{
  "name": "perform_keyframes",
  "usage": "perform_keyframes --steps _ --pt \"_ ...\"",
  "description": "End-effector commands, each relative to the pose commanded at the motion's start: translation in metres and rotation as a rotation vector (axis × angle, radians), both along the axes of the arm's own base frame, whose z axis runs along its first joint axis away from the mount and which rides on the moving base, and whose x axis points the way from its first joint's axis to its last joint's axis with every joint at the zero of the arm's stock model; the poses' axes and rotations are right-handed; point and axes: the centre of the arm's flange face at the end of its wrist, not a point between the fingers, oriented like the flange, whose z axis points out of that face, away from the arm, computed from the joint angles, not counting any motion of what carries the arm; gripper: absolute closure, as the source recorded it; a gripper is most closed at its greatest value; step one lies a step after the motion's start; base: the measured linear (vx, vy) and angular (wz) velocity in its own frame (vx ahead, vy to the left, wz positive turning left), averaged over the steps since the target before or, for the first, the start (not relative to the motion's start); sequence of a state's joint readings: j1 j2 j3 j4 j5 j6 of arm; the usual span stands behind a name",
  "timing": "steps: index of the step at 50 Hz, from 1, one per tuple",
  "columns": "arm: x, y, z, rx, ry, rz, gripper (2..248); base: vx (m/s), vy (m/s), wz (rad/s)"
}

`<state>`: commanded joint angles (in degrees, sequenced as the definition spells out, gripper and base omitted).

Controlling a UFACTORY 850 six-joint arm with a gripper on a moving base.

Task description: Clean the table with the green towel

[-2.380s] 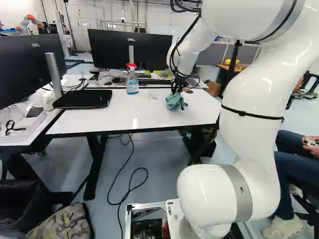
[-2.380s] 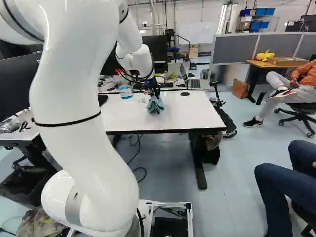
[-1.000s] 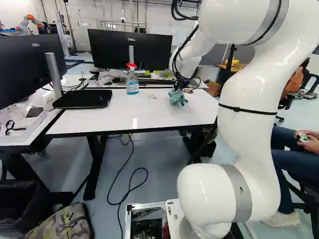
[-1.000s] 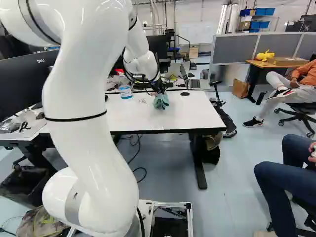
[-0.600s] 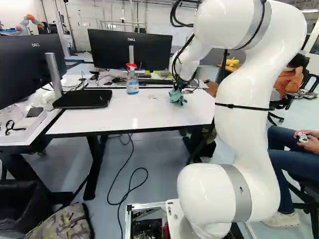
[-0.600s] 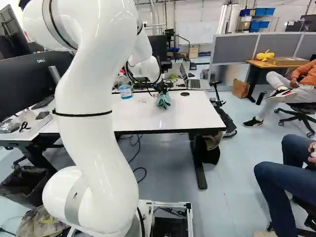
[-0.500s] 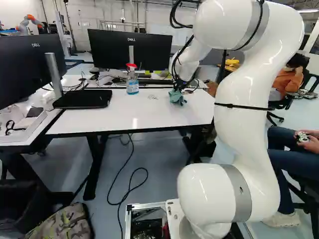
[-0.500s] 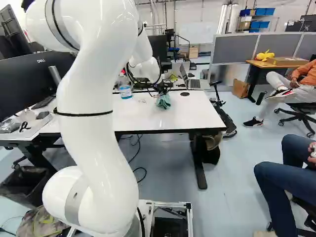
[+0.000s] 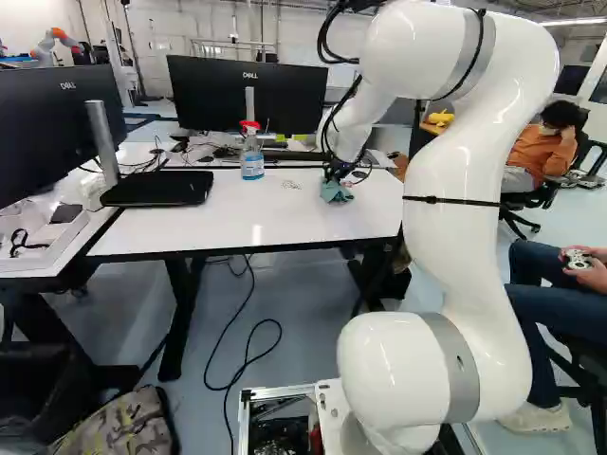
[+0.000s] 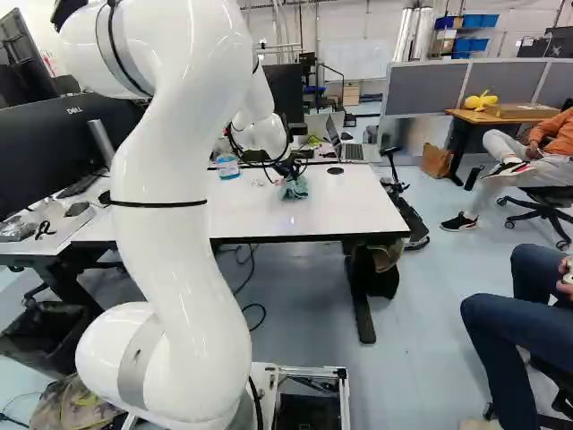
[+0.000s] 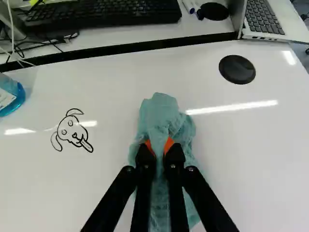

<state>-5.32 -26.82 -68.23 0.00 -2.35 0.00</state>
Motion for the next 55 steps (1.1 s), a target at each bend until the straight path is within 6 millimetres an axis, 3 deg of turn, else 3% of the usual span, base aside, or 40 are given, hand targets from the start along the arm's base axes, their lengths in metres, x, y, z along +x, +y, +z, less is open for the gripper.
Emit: perform_keyframes --steps 6,55 --pt "-0.008 0.004 0.001 0.000 0.006 0.006 213 0.000 0.000 0.000" --pt "-0.013 0.005 -0.003 0.007 0.082 0.006 213 0.000 0.000 0.000"
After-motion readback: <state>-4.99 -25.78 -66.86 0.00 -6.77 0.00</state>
